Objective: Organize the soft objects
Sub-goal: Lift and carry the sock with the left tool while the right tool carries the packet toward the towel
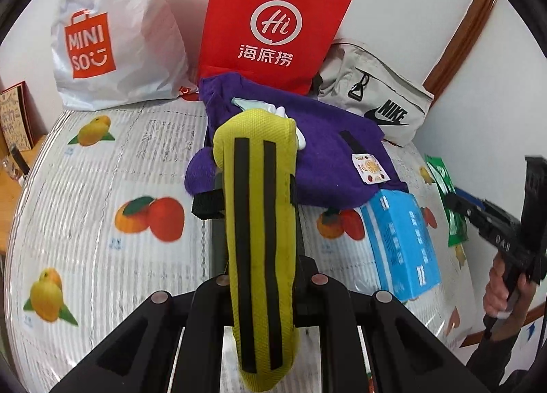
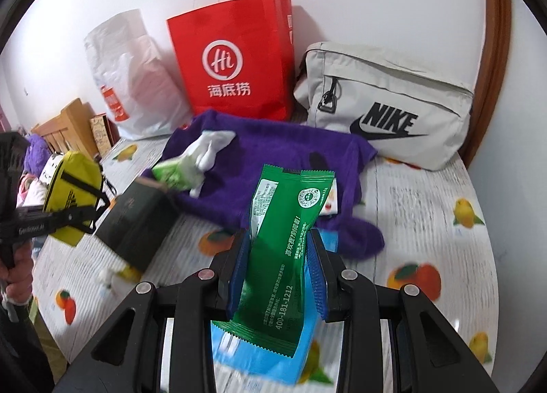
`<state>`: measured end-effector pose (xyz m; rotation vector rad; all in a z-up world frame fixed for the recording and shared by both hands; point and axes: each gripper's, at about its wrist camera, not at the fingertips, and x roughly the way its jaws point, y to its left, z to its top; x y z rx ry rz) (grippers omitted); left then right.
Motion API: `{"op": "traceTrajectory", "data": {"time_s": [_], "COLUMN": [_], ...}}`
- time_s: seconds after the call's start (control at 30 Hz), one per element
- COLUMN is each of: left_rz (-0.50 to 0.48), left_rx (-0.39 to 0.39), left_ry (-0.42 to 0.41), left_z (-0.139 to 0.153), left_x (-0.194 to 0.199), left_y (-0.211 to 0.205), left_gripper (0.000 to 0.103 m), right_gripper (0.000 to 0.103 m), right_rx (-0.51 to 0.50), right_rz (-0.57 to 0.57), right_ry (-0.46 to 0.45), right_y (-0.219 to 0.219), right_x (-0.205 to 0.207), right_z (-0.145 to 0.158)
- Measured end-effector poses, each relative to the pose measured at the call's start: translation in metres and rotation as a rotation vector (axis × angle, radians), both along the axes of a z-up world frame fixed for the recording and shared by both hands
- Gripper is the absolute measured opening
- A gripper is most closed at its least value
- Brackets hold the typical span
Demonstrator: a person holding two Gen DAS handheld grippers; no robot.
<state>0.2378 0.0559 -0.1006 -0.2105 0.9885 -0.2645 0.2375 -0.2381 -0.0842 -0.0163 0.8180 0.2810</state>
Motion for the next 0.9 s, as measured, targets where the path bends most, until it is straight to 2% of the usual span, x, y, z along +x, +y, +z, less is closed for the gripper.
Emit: {"op": "traceTrajectory", "data": {"time_s": [0.23, 0.37, 0.57, 0.67, 0.9], "left_rz": [-0.007, -0.001, 0.029, 0.03, 0.017], "left_rx": [-0.009, -0.003, 0.073, 0.06, 0.131], "left_ry": [0.013, 0.015, 0.031, 0.035, 0.064], "left_z": [-0.001, 0.002, -0.001, -0.003, -0.019], "left_x": [0.034, 0.06, 0.105, 0.126, 0.173], "left_y": [-0.003, -0.005, -0.008, -0.008, -0.014], "left_gripper": [0.013, 0.013, 0.013, 0.013, 0.013], "right_gripper": [0.034, 0.034, 0.034, 0.034, 0.034], "right_rx": [-0.016, -0.006, -0.015, -0.013, -0.049], "right_rz": [0.027, 0.048, 0.059, 0.069, 0.065], "right_ry": [0.017, 0.06, 0.102, 0.111, 0.158], "right_y": [0.006, 0.013, 0.019, 0.022, 0.025], "right_x": [0.065, 0.097, 0.122, 0.131, 0.151], "right_z": [-0.007, -0.02, -0.039, -0.044, -0.058]}}
